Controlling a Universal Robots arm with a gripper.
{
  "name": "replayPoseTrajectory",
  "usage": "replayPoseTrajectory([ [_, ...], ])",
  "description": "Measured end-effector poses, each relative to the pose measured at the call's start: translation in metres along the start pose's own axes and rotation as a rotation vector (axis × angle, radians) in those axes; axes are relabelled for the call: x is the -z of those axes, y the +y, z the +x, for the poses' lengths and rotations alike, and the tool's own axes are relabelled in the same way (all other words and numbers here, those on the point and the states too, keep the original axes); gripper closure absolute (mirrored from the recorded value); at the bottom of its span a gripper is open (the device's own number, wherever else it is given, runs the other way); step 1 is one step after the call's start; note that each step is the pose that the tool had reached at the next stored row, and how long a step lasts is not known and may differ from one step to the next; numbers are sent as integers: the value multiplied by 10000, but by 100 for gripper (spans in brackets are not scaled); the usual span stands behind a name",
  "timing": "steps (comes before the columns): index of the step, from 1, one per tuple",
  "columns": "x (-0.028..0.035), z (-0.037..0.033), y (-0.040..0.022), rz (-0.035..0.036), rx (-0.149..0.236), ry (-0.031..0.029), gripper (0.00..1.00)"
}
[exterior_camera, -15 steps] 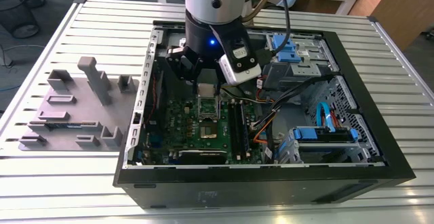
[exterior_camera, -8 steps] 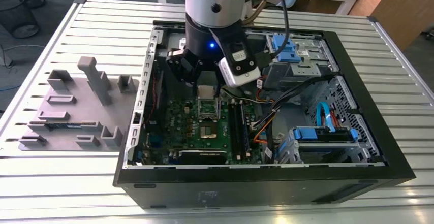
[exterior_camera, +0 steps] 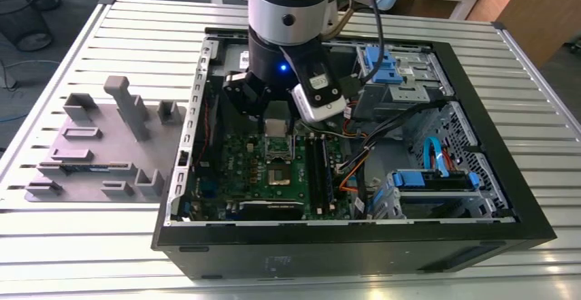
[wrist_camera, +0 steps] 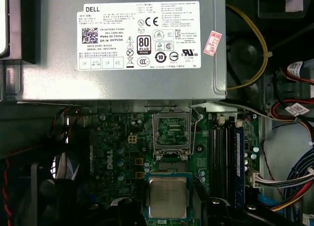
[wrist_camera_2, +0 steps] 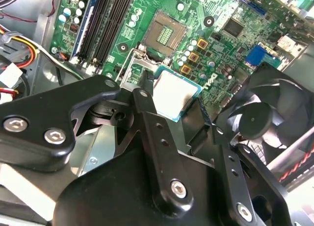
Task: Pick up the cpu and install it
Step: 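Pick up the cpu and move it towards the insertion slot, then place the cpu into insertion slot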
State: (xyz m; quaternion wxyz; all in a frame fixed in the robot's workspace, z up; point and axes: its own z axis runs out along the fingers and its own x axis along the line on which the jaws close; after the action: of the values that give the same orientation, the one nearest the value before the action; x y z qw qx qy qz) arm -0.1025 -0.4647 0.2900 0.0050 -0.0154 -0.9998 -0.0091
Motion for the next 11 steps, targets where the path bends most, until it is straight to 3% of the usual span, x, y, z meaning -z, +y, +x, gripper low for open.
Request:
replayPoseTrajectory([
  [11, -29, 0, -1, 3, 0, 0, 53],
])
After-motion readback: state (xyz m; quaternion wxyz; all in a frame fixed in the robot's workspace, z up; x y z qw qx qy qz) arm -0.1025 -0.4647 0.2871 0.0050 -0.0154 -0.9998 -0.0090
